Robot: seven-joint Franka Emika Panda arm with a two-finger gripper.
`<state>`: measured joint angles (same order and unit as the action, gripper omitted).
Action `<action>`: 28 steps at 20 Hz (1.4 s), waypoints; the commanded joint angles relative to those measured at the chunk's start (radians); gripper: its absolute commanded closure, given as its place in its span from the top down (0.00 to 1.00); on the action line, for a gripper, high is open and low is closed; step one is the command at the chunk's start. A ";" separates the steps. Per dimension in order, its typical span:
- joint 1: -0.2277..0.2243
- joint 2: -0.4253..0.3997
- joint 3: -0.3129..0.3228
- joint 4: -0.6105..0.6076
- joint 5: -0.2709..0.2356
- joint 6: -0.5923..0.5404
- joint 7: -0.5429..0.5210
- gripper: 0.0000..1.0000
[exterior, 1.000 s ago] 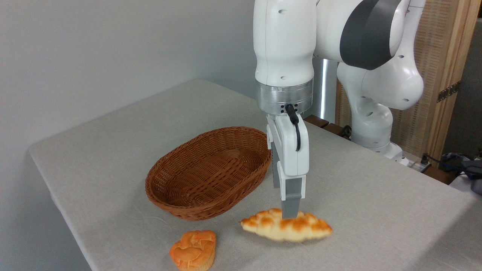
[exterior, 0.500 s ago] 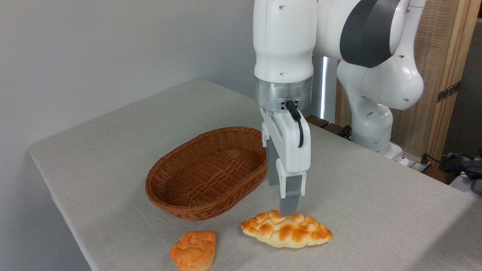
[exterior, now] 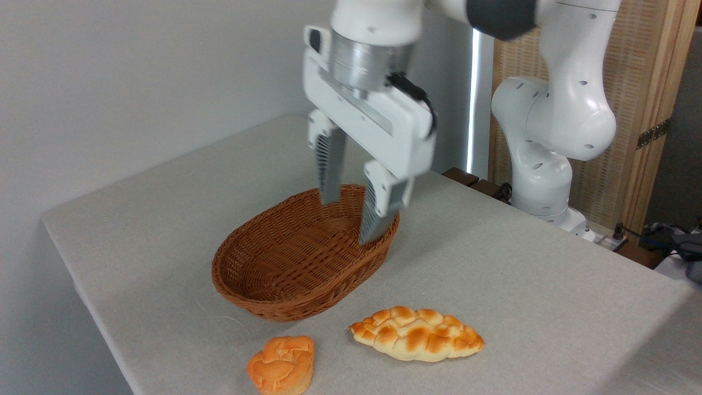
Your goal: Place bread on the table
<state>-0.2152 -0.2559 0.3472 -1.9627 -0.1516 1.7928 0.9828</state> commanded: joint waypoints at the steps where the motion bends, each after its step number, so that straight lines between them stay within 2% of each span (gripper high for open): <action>1: -0.007 0.093 -0.066 0.149 -0.002 -0.102 -0.206 1.00; 3: -0.007 0.142 -0.105 0.226 0.050 -0.145 -0.265 1.00; 5: -0.007 0.203 -0.151 0.303 0.096 -0.155 -0.273 1.00; 8: -0.007 0.293 -0.197 0.384 0.109 -0.171 -0.274 1.00; 12: -0.003 0.291 -0.192 0.389 0.102 -0.171 -0.319 1.00; 18: 0.007 0.293 -0.194 0.395 0.096 -0.167 -0.323 1.00; 21: 0.039 0.277 -0.206 0.393 0.093 -0.158 -0.320 1.00; 26: 0.112 0.274 -0.278 0.389 0.073 -0.121 -0.322 1.00; 28: 0.114 0.265 -0.284 0.381 0.073 -0.116 -0.317 1.00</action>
<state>-0.1264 0.0231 0.0931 -1.5771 -0.0632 1.6638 0.6786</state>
